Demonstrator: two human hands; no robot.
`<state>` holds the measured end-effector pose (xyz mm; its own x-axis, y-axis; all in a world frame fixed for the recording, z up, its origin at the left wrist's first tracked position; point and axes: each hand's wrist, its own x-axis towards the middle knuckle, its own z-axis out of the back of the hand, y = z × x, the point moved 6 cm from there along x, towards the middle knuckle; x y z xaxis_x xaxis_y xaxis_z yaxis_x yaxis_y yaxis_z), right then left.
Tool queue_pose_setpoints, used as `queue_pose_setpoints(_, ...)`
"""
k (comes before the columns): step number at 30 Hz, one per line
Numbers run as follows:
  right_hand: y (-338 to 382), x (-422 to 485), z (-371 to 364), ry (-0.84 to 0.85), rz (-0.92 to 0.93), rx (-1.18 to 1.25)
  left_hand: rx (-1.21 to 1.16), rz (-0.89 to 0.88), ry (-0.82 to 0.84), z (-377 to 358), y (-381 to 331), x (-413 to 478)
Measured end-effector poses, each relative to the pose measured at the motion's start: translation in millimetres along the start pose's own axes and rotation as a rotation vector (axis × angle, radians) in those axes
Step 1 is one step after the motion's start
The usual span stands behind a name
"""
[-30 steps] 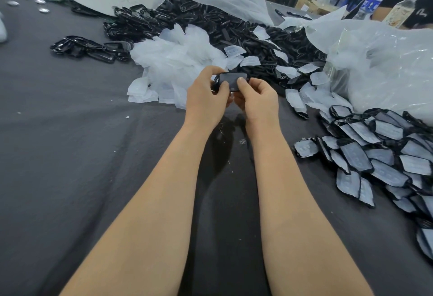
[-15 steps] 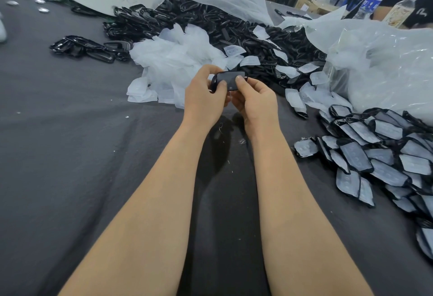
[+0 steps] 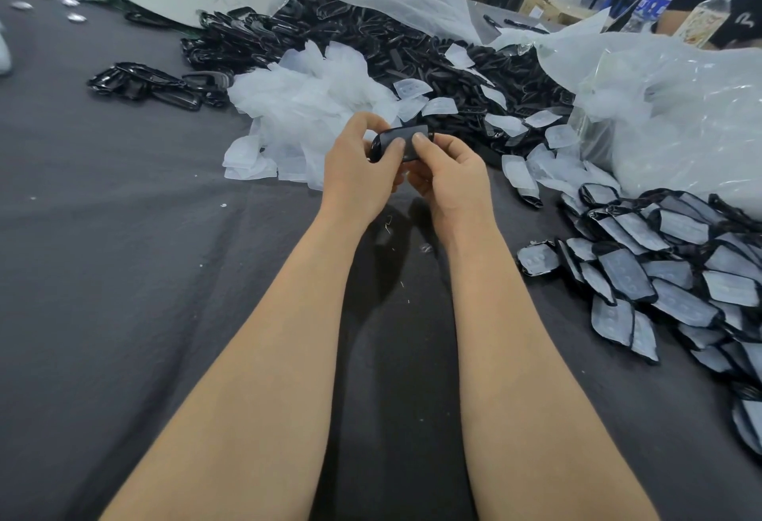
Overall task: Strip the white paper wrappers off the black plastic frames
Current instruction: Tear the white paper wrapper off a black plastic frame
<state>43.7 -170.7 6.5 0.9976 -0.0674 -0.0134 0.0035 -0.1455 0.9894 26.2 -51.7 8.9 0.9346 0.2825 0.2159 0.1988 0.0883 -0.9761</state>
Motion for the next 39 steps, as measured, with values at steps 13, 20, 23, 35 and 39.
queue_pose_setpoints(13,3,-1,1,-0.081,0.073,-0.178,-0.009,0.057,0.045,-4,2,-1)
queue_pose_setpoints(20,9,-3,1,-0.099,0.178,-0.296,-0.051,0.093,0.101,-7,4,-1)
queue_pose_setpoints(23,19,-10,-3,-0.192,0.338,-0.475,0.048,0.058,0.032,-4,2,0)
queue_pose_setpoints(35,24,-17,-11,-0.24,0.421,-0.515,0.299,-0.143,-0.066,0,-8,-1)
queue_pose_setpoints(39,20,-14,-11,-0.229,0.31,-0.374,0.265,-0.157,-0.057,-1,-8,-1)
